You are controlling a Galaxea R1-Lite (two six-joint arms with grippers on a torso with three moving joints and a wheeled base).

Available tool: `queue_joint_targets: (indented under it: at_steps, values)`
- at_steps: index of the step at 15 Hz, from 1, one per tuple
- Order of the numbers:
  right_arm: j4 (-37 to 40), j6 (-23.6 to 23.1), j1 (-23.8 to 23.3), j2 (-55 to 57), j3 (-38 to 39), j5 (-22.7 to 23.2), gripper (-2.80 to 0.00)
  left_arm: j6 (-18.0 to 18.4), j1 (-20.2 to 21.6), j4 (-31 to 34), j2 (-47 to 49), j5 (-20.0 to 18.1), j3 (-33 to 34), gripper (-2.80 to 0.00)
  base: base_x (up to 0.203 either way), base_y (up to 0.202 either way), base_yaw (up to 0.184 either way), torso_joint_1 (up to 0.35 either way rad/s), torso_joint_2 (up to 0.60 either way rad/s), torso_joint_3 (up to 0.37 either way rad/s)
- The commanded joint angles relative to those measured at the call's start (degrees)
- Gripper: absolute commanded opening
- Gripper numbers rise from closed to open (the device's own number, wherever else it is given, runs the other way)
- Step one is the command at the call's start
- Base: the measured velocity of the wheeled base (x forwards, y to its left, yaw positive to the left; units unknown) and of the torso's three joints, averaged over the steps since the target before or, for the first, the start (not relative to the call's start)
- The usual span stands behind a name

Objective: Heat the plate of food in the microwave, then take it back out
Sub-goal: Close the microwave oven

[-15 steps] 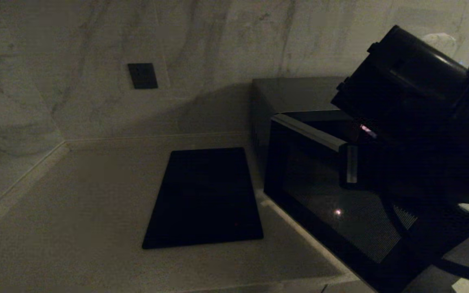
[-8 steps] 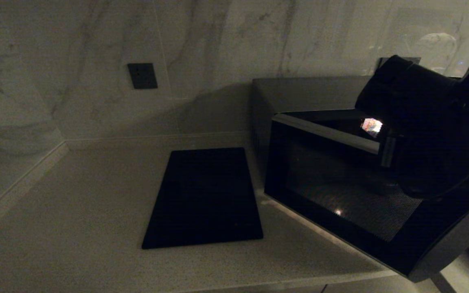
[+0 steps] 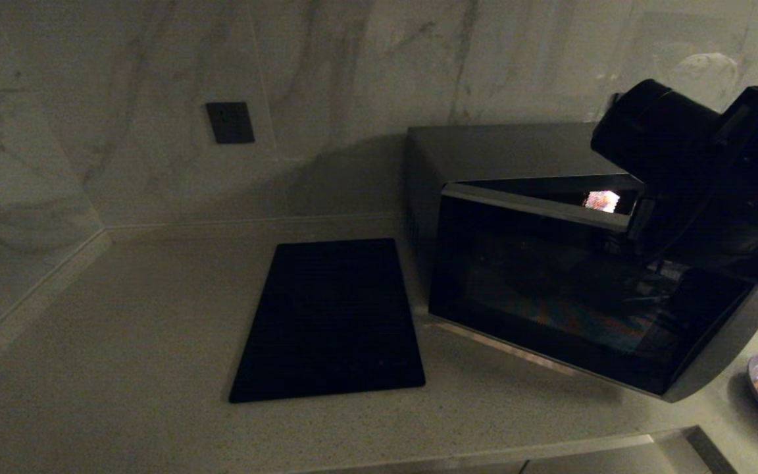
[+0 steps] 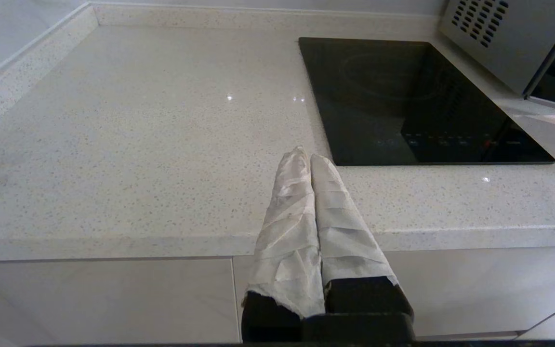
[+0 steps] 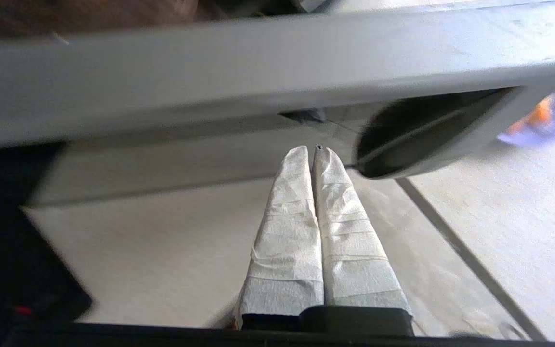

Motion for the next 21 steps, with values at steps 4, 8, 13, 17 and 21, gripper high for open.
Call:
queue_joint_targets:
  at_steps: [4, 8, 13, 17, 21]
  values:
    - [-8.3, -3.4, -2.6, 5.2, -4.1, -0.2, -2.80, -0.1, 0.0, 0.0, 0.0, 0.0, 0.0, -2.80, 0.000, 0.000, 0.000, 0.000, 0.00, 0.000]
    - [-11.7, -3.5, -4.2, 8.0, -4.1, -0.1, -2.80, -0.1, 0.0, 0.0, 0.0, 0.1, 0.0, -2.80, 0.000, 0.000, 0.000, 0.000, 0.00, 0.000]
    - [-17.4, -6.3, -6.9, 9.0, -4.3, 2.8, -2.80, -0.1, 0.0, 0.0, 0.0, 0.1, 0.0, -2.80, 0.000, 0.000, 0.000, 0.000, 0.00, 0.000]
    - [-22.3, -7.6, -7.1, 9.6, -4.4, 4.6, -2.80, -0.1, 0.0, 0.0, 0.0, 0.0, 0.0, -2.80, 0.000, 0.000, 0.000, 0.000, 0.00, 0.000]
    - [-28.0, -9.9, -8.2, 10.6, -4.4, 6.0, -2.80, -0.1, 0.0, 0.0, 0.0, 0.1, 0.0, -2.80, 0.000, 0.000, 0.000, 0.000, 0.00, 0.000]
